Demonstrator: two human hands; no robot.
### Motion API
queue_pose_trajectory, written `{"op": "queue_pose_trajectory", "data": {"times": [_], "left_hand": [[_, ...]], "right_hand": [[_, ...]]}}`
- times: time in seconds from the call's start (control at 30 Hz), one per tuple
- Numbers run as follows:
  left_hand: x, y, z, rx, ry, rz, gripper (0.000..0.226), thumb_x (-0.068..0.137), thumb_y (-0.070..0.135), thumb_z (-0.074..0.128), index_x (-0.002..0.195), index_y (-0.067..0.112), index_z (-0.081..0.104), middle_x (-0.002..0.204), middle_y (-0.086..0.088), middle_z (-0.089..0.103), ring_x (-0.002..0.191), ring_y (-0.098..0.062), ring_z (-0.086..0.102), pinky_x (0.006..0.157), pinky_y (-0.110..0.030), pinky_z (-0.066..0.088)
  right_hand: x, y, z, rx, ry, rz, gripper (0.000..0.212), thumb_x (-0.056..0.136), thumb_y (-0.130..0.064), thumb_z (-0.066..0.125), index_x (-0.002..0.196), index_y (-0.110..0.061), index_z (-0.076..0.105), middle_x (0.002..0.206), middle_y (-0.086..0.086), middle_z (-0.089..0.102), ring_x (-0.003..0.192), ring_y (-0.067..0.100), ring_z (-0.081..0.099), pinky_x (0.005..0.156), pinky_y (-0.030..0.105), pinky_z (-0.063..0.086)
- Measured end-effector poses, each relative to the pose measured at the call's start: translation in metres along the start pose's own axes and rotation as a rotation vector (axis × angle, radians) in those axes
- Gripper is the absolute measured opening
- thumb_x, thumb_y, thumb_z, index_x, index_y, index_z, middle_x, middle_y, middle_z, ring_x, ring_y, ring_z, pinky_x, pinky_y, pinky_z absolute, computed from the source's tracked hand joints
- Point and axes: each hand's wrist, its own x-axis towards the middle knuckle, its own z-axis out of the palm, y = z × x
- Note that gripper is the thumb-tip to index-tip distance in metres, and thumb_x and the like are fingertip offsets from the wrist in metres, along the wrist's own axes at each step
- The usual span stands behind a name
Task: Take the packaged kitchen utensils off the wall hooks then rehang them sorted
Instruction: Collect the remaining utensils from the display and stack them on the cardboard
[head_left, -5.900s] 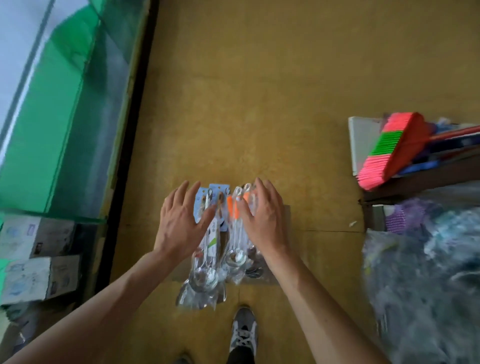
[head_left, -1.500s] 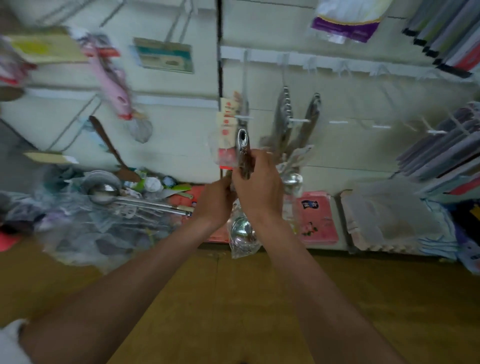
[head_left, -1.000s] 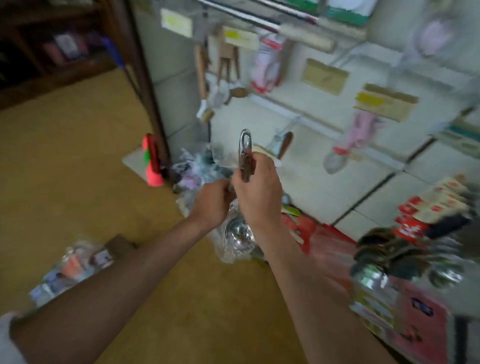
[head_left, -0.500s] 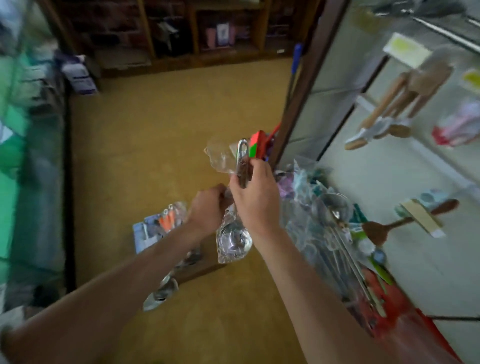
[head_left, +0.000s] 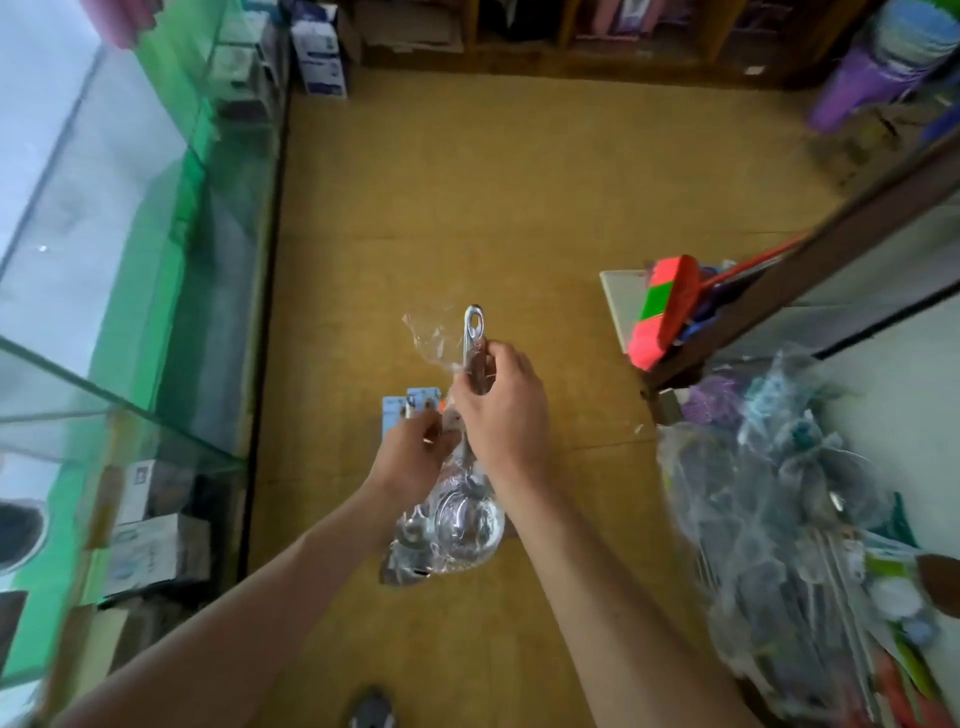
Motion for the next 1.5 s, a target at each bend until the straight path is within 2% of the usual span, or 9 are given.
{"op": "queue_pose_trajectory", "data": {"times": [0.13, 0.27, 0.4, 0.57, 0.83, 0.9, 0.97, 1.17, 1.5], "left_hand": [[0.014, -0.068, -0.009, -0.118, -0.008, -0.175, 0.013, 0.097, 0.015, 0.06, 0.086, 0.011, 0.054, 0.074, 0.005, 0.058, 0.059, -0.001, 0.054, 0.047, -0.01, 0.039], [0.036, -0.126, 0.0, -0.154, -0.015, -0.287, 0.02, 0.097, 0.021, 0.06, 0.081, 0.014, 0.052, 0.07, 0.008, 0.054, 0.065, -0.011, 0.051, 0.046, -0.01, 0.036], [0.059, -0.171, 0.024, -0.251, -0.011, -0.408, 0.021, 0.098, 0.017, 0.059, 0.077, 0.011, 0.055, 0.069, 0.002, 0.057, 0.057, -0.007, 0.052, 0.046, -0.01, 0.04], [0.098, -0.228, 0.068, -0.462, -0.019, -0.535, 0.022, 0.096, 0.009, 0.059, 0.075, 0.004, 0.056, 0.068, -0.006, 0.055, 0.064, -0.022, 0.062, 0.072, -0.045, 0.061], [0.153, -0.299, 0.121, -0.573, -0.032, -0.642, 0.016, 0.095, 0.015, 0.062, 0.084, 0.003, 0.061, 0.082, -0.014, 0.059, 0.069, -0.026, 0.063, 0.068, -0.043, 0.062], [0.163, -0.301, 0.124, -0.453, -0.03, -0.606, 0.016, 0.096, 0.02, 0.062, 0.103, 0.006, 0.063, 0.094, -0.009, 0.063, 0.069, -0.015, 0.061, 0.057, -0.019, 0.054], [0.172, -0.303, 0.123, -0.305, 0.007, -0.531, 0.042, 0.096, 0.027, 0.061, 0.134, 0.01, 0.053, 0.12, -0.006, 0.063, 0.084, -0.011, 0.061, 0.056, -0.012, 0.046], [0.193, -0.295, 0.108, -0.032, 0.159, -0.314, 0.06, 0.096, 0.032, 0.06, 0.148, 0.013, 0.039, 0.147, -0.007, 0.047, 0.134, -0.023, 0.044, 0.109, -0.035, 0.039], [0.176, -0.249, 0.074, 0.187, 0.201, -0.207, 0.066, 0.097, 0.04, 0.056, 0.153, 0.016, 0.029, 0.157, -0.006, 0.03, 0.143, -0.027, 0.026, 0.117, -0.037, 0.025]], "right_hand": [[0.003, -0.003, 0.062, -0.087, -0.137, 0.088, 0.021, 0.092, -0.033, 0.063, 0.109, -0.021, 0.064, 0.101, -0.006, 0.065, 0.085, 0.014, 0.06, 0.067, 0.023, 0.039], [0.006, 0.012, 0.132, -0.002, -0.213, 0.128, 0.014, 0.088, -0.029, 0.065, 0.098, -0.018, 0.064, 0.09, -0.002, 0.065, 0.082, 0.019, 0.062, 0.071, 0.041, 0.053], [0.008, 0.044, 0.188, -0.045, -0.286, 0.145, 0.01, 0.089, -0.026, 0.063, 0.093, -0.017, 0.062, 0.086, -0.001, 0.063, 0.079, 0.021, 0.06, 0.066, 0.036, 0.048], [0.019, 0.108, 0.259, -0.116, -0.38, 0.16, 0.011, 0.089, -0.023, 0.063, 0.094, -0.014, 0.062, 0.09, 0.002, 0.064, 0.083, 0.022, 0.059, 0.065, 0.032, 0.041], [0.036, 0.196, 0.342, -0.231, -0.463, 0.147, 0.017, 0.089, -0.023, 0.062, 0.098, -0.01, 0.061, 0.095, 0.007, 0.064, 0.088, 0.029, 0.06, 0.067, 0.035, 0.043], [0.041, 0.206, 0.352, -0.264, -0.473, 0.13, 0.019, 0.091, -0.024, 0.063, 0.102, -0.008, 0.061, 0.101, 0.008, 0.065, 0.094, 0.03, 0.061, 0.07, 0.037, 0.046], [0.046, 0.212, 0.359, -0.308, -0.487, 0.104, 0.023, 0.093, -0.024, 0.063, 0.107, -0.007, 0.062, 0.108, 0.009, 0.065, 0.1, 0.032, 0.062, 0.075, 0.038, 0.048], [0.047, 0.213, 0.36, -0.344, -0.502, 0.057, 0.03, 0.093, -0.023, 0.061, 0.117, -0.005, 0.059, 0.115, 0.01, 0.063, 0.107, 0.03, 0.059, 0.079, 0.035, 0.046], [0.045, 0.186, 0.318, -0.273, -0.517, 0.043, 0.056, 0.098, -0.036, 0.058, 0.145, -0.011, 0.044, 0.139, 0.009, 0.053, 0.129, 0.029, 0.048, 0.1, 0.037, 0.04]]}}
